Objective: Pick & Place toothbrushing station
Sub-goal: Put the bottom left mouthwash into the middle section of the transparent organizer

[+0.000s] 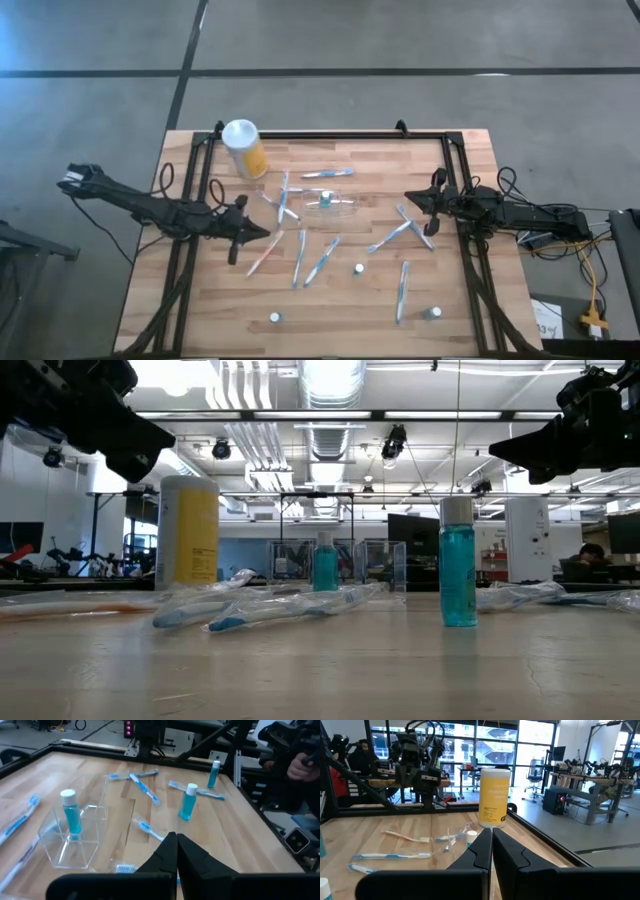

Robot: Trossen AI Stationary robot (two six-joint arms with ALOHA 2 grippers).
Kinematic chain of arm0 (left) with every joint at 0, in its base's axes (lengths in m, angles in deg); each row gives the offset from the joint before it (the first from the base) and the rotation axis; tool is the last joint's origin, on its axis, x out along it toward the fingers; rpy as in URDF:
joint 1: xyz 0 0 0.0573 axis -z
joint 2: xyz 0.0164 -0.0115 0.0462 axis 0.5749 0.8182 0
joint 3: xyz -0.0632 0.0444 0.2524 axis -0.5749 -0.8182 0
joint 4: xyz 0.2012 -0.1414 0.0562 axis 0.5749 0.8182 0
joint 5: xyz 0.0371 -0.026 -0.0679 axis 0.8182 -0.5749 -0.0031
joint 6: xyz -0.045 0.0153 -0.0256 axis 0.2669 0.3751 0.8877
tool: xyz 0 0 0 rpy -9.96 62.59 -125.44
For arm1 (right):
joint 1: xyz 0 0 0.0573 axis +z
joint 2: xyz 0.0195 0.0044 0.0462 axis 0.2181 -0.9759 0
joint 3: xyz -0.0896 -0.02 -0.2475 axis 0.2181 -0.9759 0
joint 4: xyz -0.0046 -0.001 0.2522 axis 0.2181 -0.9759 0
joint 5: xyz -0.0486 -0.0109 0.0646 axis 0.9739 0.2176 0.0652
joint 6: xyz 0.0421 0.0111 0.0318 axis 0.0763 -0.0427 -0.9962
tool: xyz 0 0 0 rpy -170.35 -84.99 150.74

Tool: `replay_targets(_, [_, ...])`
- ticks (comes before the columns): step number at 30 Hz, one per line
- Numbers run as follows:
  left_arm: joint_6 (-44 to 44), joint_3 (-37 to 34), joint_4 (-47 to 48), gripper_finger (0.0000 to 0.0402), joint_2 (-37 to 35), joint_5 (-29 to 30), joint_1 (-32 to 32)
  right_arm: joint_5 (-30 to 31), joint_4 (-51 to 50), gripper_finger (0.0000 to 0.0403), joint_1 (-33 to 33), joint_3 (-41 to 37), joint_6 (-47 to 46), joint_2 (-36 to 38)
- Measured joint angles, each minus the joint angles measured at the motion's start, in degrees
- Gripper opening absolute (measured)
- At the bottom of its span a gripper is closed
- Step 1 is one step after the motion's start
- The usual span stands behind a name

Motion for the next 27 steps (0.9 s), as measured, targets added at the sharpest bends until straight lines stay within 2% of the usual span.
replay_targets(11, [2.3,-0.9,-0.6,0.0003,-1.3,-1.3,0.0,0.0,0.0,0.0008,0.0,0.0,-0.1,0.0])
replay_targets(15, [5.5,1.9,4.6,0.0002,-0.4,-1.8,1.1,0.0,0.0,0.0008,0.0,0.0,-0.1,0.0])
replay_targets(18, [7.0,7.1,11.4,0.0002,2.2,-1.1,2.9,0.0,0.0,0.0008,0.0,0.0,-0.2,0.0])
replay_targets(22, [10.0,17.9,21.3,0.0001,7.9,1.3,6.2,0.0,0.0,0.0008,0.0,0.0,-0.2,0.0])
replay_targets(27, [17.9,33.6,40.9,0.0001,18.4,4.7,11.2,0.0,0.0,0.0008,0.0,0.0,-0.2,0.0])
